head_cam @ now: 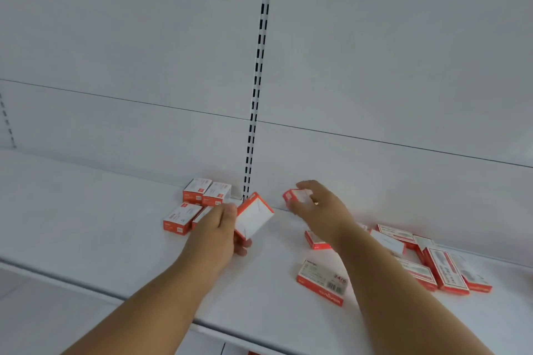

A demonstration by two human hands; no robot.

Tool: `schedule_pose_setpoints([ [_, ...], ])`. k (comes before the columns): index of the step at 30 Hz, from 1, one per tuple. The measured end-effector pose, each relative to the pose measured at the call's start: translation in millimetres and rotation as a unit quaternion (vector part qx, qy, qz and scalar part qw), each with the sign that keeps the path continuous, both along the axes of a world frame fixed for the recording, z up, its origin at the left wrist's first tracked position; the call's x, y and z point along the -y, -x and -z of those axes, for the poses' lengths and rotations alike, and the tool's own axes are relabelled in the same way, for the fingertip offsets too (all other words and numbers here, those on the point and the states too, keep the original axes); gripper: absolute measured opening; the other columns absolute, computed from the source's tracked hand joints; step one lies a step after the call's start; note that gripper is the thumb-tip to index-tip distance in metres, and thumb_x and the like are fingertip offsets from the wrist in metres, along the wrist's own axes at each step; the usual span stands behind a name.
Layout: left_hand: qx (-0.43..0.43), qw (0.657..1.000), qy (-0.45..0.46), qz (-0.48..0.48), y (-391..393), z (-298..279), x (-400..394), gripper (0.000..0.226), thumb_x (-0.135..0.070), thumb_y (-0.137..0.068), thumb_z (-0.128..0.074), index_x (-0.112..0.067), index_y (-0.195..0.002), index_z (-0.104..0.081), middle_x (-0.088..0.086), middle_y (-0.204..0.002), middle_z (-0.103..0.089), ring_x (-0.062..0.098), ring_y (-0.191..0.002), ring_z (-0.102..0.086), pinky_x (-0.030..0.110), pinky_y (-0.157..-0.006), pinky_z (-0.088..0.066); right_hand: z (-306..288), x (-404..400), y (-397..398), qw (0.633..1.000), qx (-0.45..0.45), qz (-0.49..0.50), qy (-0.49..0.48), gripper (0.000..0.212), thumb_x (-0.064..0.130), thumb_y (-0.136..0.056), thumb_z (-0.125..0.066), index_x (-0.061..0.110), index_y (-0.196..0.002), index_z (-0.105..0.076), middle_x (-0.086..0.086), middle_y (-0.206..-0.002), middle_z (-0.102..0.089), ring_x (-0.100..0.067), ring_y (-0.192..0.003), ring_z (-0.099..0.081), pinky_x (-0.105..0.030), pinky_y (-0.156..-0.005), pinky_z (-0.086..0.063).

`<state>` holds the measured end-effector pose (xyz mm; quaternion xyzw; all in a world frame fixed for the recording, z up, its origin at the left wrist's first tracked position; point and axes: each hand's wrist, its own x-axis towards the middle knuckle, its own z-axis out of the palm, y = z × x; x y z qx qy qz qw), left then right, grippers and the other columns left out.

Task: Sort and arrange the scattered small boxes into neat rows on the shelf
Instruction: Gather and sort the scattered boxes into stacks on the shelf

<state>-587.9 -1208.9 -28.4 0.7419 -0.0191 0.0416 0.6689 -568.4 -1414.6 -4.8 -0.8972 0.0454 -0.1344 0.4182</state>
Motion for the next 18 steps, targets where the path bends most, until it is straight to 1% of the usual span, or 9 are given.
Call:
schedule_pose_setpoints([
  [1,-0.022,0.998,0.060,0.000,0,-1,0,0.035,-0.030,-0.106,-0.036,-0.005,-0.102,-0.060,0.018,-0.072,-0.069,0.023,-0.051,-0.062,0.030,-0.050,-0.049,-4,1,5,0.991,0.019,-0.007,-0.136,0.034,0.050,-0.078,-0.069,0.037,-0.108,-0.060,0.001,-0.103,-0.064,-0.020,-0.080,-0.060,-0.037,-0.074,-0.053],
  [3,-0.054,0.990,0.130,0.010,0,-5,1,0.040,-0.033,-0.106,-0.036,-0.001,-0.104,-0.061,0.023,-0.075,-0.069,0.025,-0.049,-0.060,0.028,-0.044,-0.046,-11,4,12,0.928,0.007,-0.047,-0.371,0.044,0.052,-0.071,-0.075,0.027,-0.105,-0.061,-0.006,-0.102,-0.059,-0.023,-0.073,-0.055,-0.034,-0.064,-0.049],
  [4,-0.070,0.985,0.157,0.025,2,-9,2,0.043,-0.035,-0.106,-0.035,-0.002,-0.105,-0.062,0.022,-0.076,-0.071,0.024,-0.049,-0.060,0.027,-0.044,-0.046,-14,5,17,0.887,-0.005,-0.072,-0.457,0.051,0.054,-0.069,-0.078,0.023,-0.106,-0.060,-0.007,-0.100,-0.057,-0.024,-0.071,-0.053,-0.031,-0.060,-0.045],
  [6,-0.100,0.967,0.220,0.073,5,-14,5,0.044,-0.039,-0.105,-0.034,-0.006,-0.109,-0.063,0.021,-0.084,-0.073,0.020,-0.051,-0.061,0.025,-0.045,-0.048,-21,5,26,0.829,-0.028,-0.120,-0.546,0.054,0.059,-0.069,-0.073,0.020,-0.103,-0.059,-0.007,-0.089,-0.056,-0.022,-0.064,-0.051,-0.027,-0.056,-0.040],
  [9,-0.148,0.933,0.290,0.153,11,-22,9,0.039,-0.035,-0.099,-0.045,-0.005,-0.111,-0.066,0.020,-0.100,-0.073,0.022,-0.067,-0.064,0.028,-0.058,-0.056,-27,-5,34,0.810,-0.027,-0.154,-0.565,0.051,0.061,-0.076,-0.063,0.015,-0.097,-0.060,-0.008,-0.075,-0.057,-0.018,-0.055,-0.051,-0.023,-0.048,-0.040],
  [11,-0.165,0.909,0.339,0.176,15,-23,11,0.033,-0.026,-0.087,-0.057,-0.003,-0.107,-0.067,0.020,-0.096,-0.069,0.027,-0.074,-0.064,0.033,-0.064,-0.058,-25,-13,33,0.805,-0.008,-0.153,-0.574,0.041,0.046,-0.091,-0.057,0.007,-0.102,-0.061,-0.009,-0.072,-0.063,-0.019,-0.055,-0.054,-0.023,-0.047,-0.042],
  [15,-0.149,0.876,0.424,0.175,16,-19,4,0.015,-0.006,-0.075,-0.063,-0.001,-0.083,-0.075,0.015,-0.078,-0.063,0.025,-0.073,-0.061,0.033,-0.063,-0.059,-23,-24,33,0.799,-0.022,-0.162,-0.579,0.029,0.020,-0.098,-0.052,0.002,-0.121,-0.053,-0.017,-0.093,-0.071,-0.029,-0.075,-0.070,-0.027,-0.051,-0.048],
  [16,-0.144,0.872,0.431,0.182,15,-19,-1,0.016,-0.002,-0.075,-0.062,-0.002,-0.081,-0.076,0.013,-0.077,-0.062,0.023,-0.072,-0.061,0.031,-0.061,-0.059,-23,-25,34,0.804,-0.031,-0.170,-0.569,0.029,0.016,-0.096,-0.053,0.003,-0.121,-0.055,-0.018,-0.100,-0.071,-0.030,-0.080,-0.070,-0.026,-0.051,-0.047],
  [18,-0.146,0.868,0.433,0.196,9,-18,-11,0.025,0.005,-0.072,-0.058,-0.002,-0.092,-0.074,0.013,-0.078,-0.063,0.021,-0.071,-0.060,0.028,-0.058,-0.057,-24,-29,36,0.824,-0.039,-0.171,-0.539,0.033,0.016,-0.086,-0.059,0.005,-0.117,-0.058,-0.018,-0.102,-0.071,-0.026,-0.076,-0.067,-0.025,-0.050,-0.041],
])
